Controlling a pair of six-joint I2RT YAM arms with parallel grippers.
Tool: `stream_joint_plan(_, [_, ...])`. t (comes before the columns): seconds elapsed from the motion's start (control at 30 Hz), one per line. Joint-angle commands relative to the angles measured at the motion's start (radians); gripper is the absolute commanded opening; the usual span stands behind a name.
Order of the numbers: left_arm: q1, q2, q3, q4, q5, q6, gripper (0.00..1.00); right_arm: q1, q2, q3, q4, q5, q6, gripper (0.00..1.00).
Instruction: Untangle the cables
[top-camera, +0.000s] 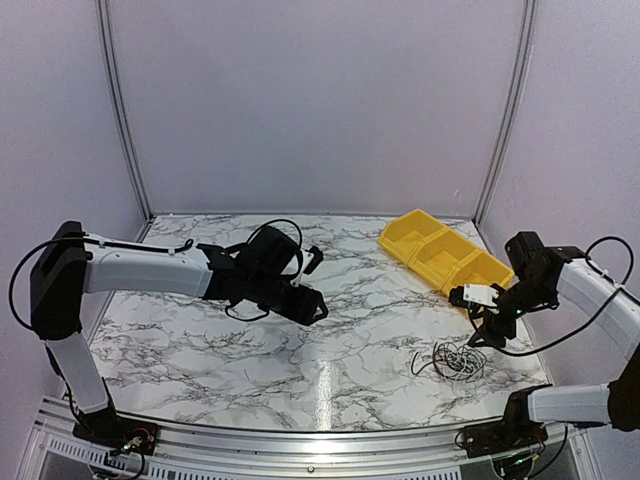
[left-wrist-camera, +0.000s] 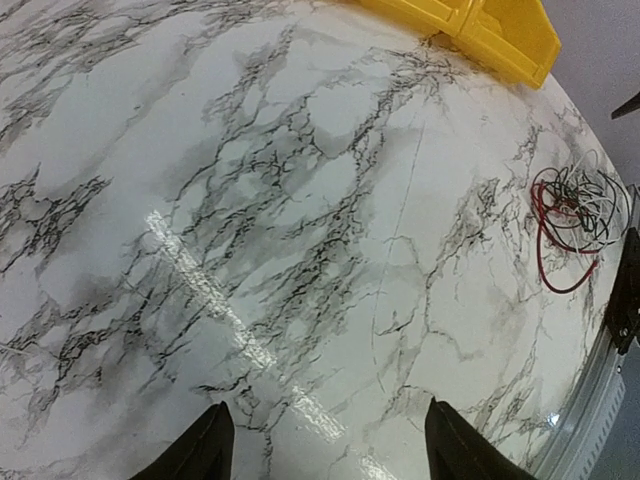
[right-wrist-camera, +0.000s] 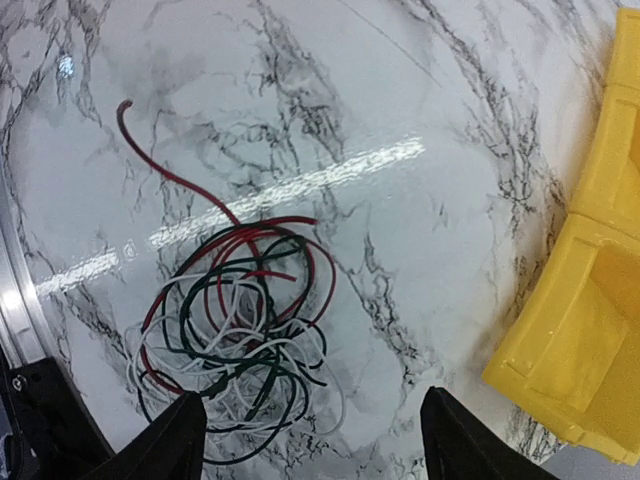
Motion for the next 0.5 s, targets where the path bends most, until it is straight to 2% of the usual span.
stream_joint_plan(0.0, [-0.051, 0.032, 0.055, 0.003, 0.091, 0.051, 0.68, 0.013, -0.026, -0.011, -0.130, 0.027, -0.141, 0.74])
stream_joint_plan(0.13, [-0.108, 0.063, 0.090, 0.012, 0.156, 0.137, 0.68, 0.020, -0.016, -0.054, -0.127, 0.058, -0.169, 0.75])
stream_joint_plan(0.27, [-0.159, 0.141, 0.171, 0.027, 0.137, 0.247, 0.68, 0.020, 0.014, -0.071, -0.110, 0.045, -0.150, 0.75])
stream_joint_plan(0.47, [-0.207, 0.310, 0.349, 0.062, 0.190, 0.267, 0.67, 0.022, 0.045, -0.108, -0.056, 0.036, -0.127, 0.74])
